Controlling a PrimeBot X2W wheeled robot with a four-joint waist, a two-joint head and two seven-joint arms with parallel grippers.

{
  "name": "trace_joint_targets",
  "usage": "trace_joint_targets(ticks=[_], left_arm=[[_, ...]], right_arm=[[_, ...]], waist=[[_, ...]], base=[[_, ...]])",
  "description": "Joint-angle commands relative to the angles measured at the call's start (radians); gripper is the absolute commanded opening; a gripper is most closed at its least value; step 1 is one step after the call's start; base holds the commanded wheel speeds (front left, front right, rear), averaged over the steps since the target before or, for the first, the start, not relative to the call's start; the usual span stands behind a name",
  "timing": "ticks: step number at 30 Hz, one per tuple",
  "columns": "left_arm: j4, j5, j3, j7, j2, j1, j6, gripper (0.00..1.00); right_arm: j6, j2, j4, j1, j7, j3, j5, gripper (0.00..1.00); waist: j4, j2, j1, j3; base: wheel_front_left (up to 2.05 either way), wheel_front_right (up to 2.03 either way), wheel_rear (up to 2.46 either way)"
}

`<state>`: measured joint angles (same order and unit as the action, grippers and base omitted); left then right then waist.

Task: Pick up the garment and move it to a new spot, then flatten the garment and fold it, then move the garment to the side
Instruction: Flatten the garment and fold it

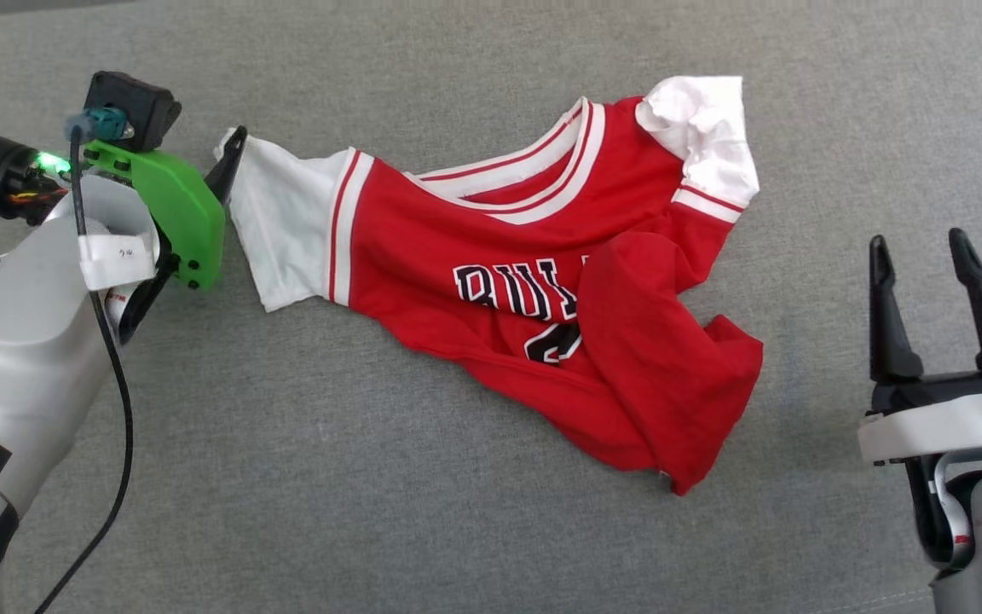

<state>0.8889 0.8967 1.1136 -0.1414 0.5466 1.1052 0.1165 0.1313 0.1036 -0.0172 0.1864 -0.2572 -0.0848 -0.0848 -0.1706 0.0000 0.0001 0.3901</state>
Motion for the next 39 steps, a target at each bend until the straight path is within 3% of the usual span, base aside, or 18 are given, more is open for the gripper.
trace_joint_targets(ticks=[1, 6, 12, 16, 20, 26, 30, 33, 39], left_arm=[[-0.005, -0.012, -0.011, -0.047, -0.011, -0.021, -0.02, 1.0], [-0.108, -0.042, -0.071, -0.118, -0.022, -0.086, -0.124, 1.0], [-0.426, -0.166, -0.283, -0.12, -0.005, -0.267, -0.291, 1.0], [-0.604, -0.261, -0.422, -0.12, -0.019, -0.423, -0.381, 1.0], [-0.732, -0.348, -0.553, -0.12, -0.057, -0.577, -0.434, 1.0], [-0.832, -0.47, -0.683, -0.12, -0.134, -0.738, -0.431, 1.0], [-0.868, -0.538, -0.744, -0.12, -0.187, -0.805, -0.411, 1.0], [-0.879, -0.573, -0.786, -0.12, -0.228, -0.839, -0.382, 1.0], [-0.875, -0.637, -0.837, -0.12, -0.298, -0.843, -0.315, 1.0]], right_arm=[[-0.001, 0.014, 0.009, 0.017, -0.005, -0.01, 0.002, 1.0], [-0.001, 0.073, 0.022, 0.053, -0.005, -0.029, -0.005, 1.0], [-0.001, 0.185, -0.013, 0.142, 0.019, 0.019, -0.032, 1.0], [-0.001, 0.272, -0.031, 0.227, 0.141, 0.111, -0.073, 1.0], [-0.001, 0.373, -0.069, 0.324, 0.316, 0.233, -0.162, 1.0], [-0.001, 0.511, -0.158, 0.447, 0.643, 0.424, -0.357, 1.0], [-0.001, 0.576, -0.213, 0.515, 0.797, 0.528, -0.467, 1.0], [-0.001, 0.6, -0.267, 0.564, 0.852, 0.582, -0.513, 1.0], [-0.001, 0.597, -0.373, 0.629, 0.842, 0.655, -0.553, 1.0]], waist=[[0.04, 0.0, -0.0001, -0.049], [0.086, 0.0, -0.0001, -0.103], [0.137, 0.0, -0.0001, -0.132], [0.163, 0.0, -0.0001, -0.134], [0.185, 0.0, -0.0001, -0.129], [0.224, 0.0, -0.0001, -0.113], [0.248, 0.0, -0.0001, -0.092], [0.267, 0.0, -0.0001, -0.069], [0.305, 0.0, -0.0001, -0.011]], base=[[0.0, 0.0, 0.0], [0.0, 0.0, 0.0], [0.0, 0.0, 0.0], [0.0, 0.0, 0.0], [0.0, 0.0, 0.0], [0.0, 0.0, 0.0], [0.0, 0.0, 0.0], [0.0, 0.0, 0.0], [0.0, 0.0, 0.0]])
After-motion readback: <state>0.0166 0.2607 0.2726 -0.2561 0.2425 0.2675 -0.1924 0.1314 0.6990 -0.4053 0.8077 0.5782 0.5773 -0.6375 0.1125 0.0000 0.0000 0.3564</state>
